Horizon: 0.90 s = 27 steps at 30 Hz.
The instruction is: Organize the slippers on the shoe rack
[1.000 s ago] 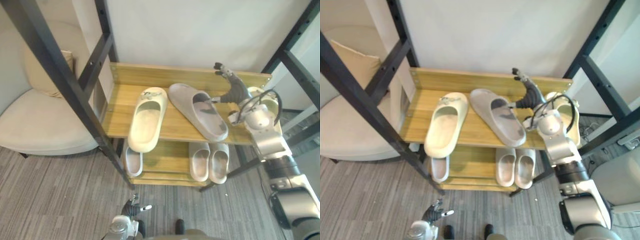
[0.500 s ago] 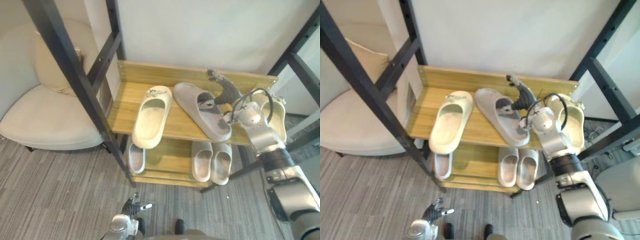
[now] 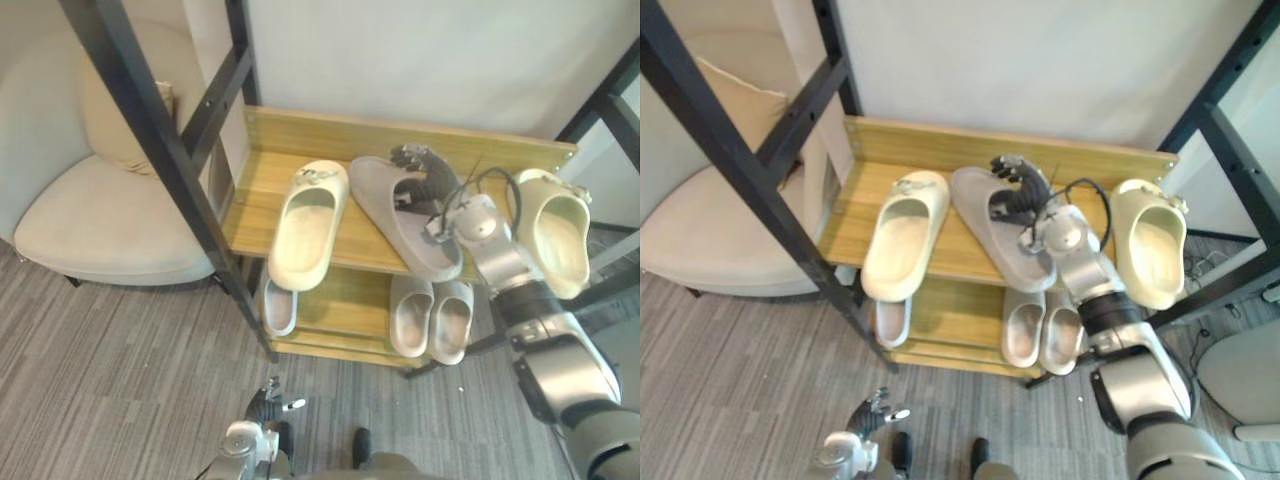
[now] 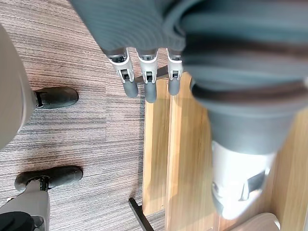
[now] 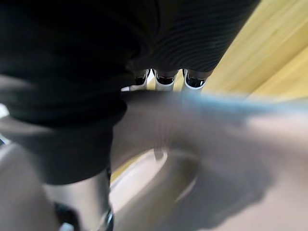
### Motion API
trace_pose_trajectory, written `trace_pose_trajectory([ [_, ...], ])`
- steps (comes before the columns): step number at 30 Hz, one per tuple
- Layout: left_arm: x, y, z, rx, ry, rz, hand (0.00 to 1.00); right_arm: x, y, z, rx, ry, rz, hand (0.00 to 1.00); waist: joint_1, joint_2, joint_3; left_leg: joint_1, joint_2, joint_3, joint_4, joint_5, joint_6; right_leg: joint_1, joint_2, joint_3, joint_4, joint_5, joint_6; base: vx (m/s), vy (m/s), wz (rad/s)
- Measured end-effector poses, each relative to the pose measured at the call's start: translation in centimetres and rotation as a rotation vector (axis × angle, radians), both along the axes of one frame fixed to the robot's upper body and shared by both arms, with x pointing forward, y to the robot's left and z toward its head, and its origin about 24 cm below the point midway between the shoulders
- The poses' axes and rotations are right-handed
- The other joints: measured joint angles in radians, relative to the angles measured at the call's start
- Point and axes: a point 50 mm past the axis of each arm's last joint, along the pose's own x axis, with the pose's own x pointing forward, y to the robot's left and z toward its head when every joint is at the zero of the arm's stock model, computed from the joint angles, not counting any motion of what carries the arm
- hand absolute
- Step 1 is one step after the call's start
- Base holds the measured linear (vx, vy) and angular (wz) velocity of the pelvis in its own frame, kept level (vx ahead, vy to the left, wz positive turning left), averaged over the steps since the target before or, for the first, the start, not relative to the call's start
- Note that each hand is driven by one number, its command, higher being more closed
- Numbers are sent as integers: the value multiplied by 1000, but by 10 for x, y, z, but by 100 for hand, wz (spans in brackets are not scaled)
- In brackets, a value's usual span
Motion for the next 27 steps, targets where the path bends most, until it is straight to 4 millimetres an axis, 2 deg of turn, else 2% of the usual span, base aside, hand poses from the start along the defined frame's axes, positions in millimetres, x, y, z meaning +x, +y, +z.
trace_pose_trajectory([
  [8,0,0,0,1,1,1,0,-2,2,1,17,-15,12,100,-1,0,0,3,1,7,0,1,-1,1,0,2,1,0,0,-10,0,-1],
  [17,0,0,0,1,3,2,0,-14,-3,-6,80,-27,32,100,-5,0,0,5,2,9,5,1,-2,1,0,4,2,0,0,0,0,0],
  [23,-1,2,-1,2,7,13,0,-41,-10,-12,125,-84,39,100,-13,0,0,4,2,9,5,1,-2,1,-1,4,2,0,0,0,0,0],
  [27,-3,4,-2,4,15,22,0,-63,-19,-2,164,-179,35,100,-28,0,-1,6,8,12,5,1,-1,-1,0,13,2,2,-1,0,0,-4],
])
